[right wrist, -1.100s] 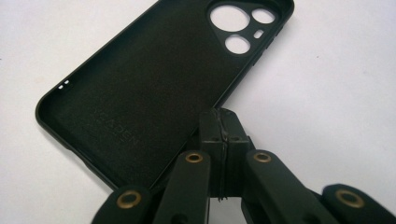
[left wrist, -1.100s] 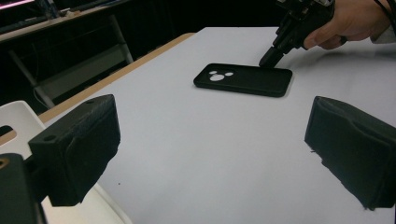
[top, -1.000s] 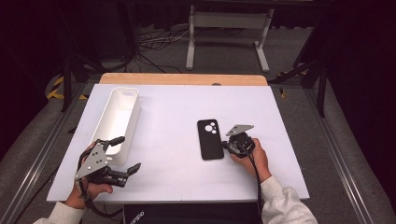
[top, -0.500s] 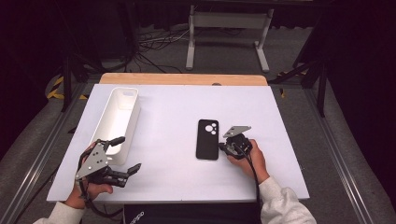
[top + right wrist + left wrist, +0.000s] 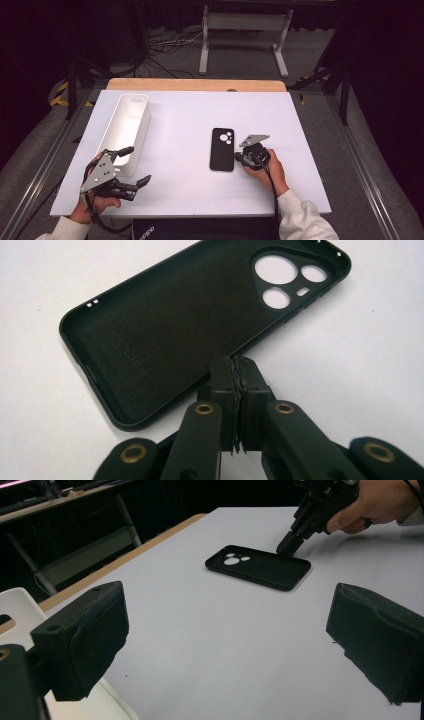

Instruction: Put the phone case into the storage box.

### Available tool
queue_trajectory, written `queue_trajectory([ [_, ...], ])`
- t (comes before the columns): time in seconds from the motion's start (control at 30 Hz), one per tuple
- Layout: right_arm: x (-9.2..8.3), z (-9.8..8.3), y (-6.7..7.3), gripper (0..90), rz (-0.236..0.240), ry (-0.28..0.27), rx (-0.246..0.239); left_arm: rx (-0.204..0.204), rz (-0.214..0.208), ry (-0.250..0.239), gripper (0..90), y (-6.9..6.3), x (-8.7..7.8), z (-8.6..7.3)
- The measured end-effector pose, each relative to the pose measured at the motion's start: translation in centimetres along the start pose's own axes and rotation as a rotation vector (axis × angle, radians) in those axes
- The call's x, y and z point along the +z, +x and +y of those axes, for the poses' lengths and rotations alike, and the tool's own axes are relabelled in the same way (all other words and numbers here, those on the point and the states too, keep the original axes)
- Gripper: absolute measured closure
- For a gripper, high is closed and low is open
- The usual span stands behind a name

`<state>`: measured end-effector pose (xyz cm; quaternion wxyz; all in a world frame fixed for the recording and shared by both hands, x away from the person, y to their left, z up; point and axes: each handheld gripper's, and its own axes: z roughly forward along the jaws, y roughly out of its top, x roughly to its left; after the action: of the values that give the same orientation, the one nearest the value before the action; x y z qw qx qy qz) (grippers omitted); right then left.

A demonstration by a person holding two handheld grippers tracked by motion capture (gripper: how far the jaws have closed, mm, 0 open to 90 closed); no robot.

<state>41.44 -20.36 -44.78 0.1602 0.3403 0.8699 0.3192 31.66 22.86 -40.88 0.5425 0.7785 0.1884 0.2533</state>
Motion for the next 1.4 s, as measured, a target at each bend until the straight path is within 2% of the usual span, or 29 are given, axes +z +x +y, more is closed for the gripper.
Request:
queue_trajectory([
  [0.33,-0.9,0.3,-0.8,84.7,-0.011,-0.036,0.034,0.008,-0.001,0.007,4.7,0.1,0.0,0.0],
  [0.57,-1.7,1.4,-1.6,76.1,-0.038,-0.075,0.056,0.004,-0.006,0.008,4.6,0.0,0.1,0.0],
  [0.77,-1.8,2.5,-2.3,67.4,-0.058,-0.094,0.039,-0.005,-0.008,0.010,4.8,0.0,0.2,0.0],
  [0.9,-1.4,3.3,-2.8,58.2,-0.082,-0.072,0.042,-0.001,-0.007,0.012,5.0,0.0,0.2,0.0],
  [0.93,-1.4,3.3,-2.8,58.2,-0.082,-0.072,0.042,-0.001,-0.007,0.012,4.9,0.0,0.2,0.0],
  [1.03,-0.9,3.9,-3.3,46.2,-0.081,-0.044,0.063,0.002,-0.010,0.012,4.9,0.0,0.2,0.0],
  [1.1,-0.7,4.3,-3.6,37.8,-0.103,-0.034,0.086,0.004,-0.011,0.014,4.9,0.0,0.2,0.0],
  [1.2,-0.4,4.8,-4.2,28.7,-0.106,-0.012,0.121,-0.001,-0.016,0.016,5.2,0.0,0.3,0.0],
  [1.4,0.4,5.5,-5.2,21.6,-0.110,0.028,0.149,-0.001,-0.020,0.020,5.2,0.0,0.4,0.0],
])
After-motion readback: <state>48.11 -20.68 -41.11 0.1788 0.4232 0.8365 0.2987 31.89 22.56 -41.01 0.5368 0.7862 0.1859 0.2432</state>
